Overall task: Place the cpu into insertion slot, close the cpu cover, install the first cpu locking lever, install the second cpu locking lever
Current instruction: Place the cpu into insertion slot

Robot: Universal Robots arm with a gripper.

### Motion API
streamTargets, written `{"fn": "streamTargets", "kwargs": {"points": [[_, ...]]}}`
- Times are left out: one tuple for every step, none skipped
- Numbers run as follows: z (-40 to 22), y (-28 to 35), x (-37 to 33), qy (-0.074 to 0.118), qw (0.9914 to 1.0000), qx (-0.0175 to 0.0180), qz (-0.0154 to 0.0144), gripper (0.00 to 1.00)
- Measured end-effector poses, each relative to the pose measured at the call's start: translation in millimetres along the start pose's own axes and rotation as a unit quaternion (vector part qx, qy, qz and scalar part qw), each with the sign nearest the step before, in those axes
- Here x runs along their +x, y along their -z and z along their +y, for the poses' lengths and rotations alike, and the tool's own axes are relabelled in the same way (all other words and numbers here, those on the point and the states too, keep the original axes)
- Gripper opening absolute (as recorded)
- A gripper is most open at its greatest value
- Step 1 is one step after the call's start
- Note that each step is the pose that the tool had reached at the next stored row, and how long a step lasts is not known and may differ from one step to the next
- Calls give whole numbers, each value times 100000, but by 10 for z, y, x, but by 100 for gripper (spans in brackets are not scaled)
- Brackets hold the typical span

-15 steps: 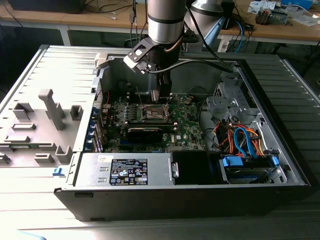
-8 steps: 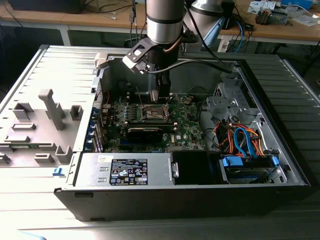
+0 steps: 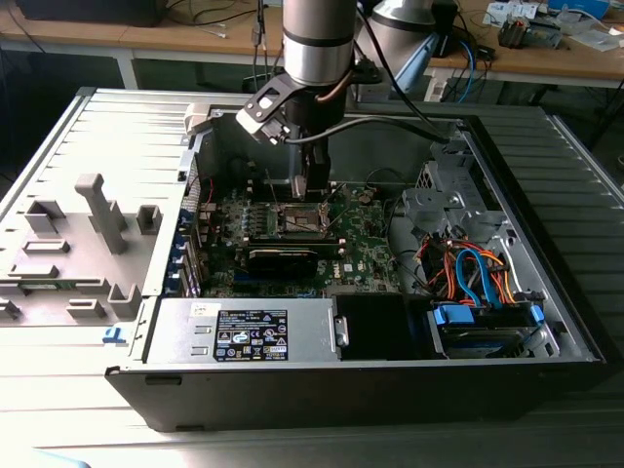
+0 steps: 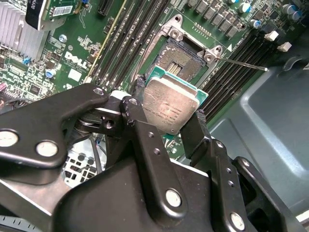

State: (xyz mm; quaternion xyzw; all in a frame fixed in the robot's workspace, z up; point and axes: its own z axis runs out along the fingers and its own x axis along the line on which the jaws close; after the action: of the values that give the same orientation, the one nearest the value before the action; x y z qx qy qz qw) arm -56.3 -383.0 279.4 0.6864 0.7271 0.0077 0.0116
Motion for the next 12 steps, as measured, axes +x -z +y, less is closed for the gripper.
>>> {"fn": "streamTargets", "kwargs": {"points": [[-3, -1, 0, 0, 100000, -2, 2, 55], [-7, -1, 0, 1, 100000, -2, 4, 55], [-10, -1, 1, 3, 100000, -2, 1, 55], [-14, -2, 1, 0, 100000, 0, -3, 55], [-17, -2, 1, 1, 100000, 0, 0, 55], [-21, -3, 1, 2, 100000, -1, -1, 55], [-24, -3, 1, -1, 100000, 0, -1, 55], [-27, -4, 2, 0, 100000, 0, 0, 55], [-30, -4, 2, -1, 100000, 0, -1, 55], [-33, -4, 2, -2, 100000, 0, -2, 55], [-38, -5, 2, -1, 100000, -1, 1, 55], [-43, -5, 2, 4, 100000, 0, -1, 55]]}}
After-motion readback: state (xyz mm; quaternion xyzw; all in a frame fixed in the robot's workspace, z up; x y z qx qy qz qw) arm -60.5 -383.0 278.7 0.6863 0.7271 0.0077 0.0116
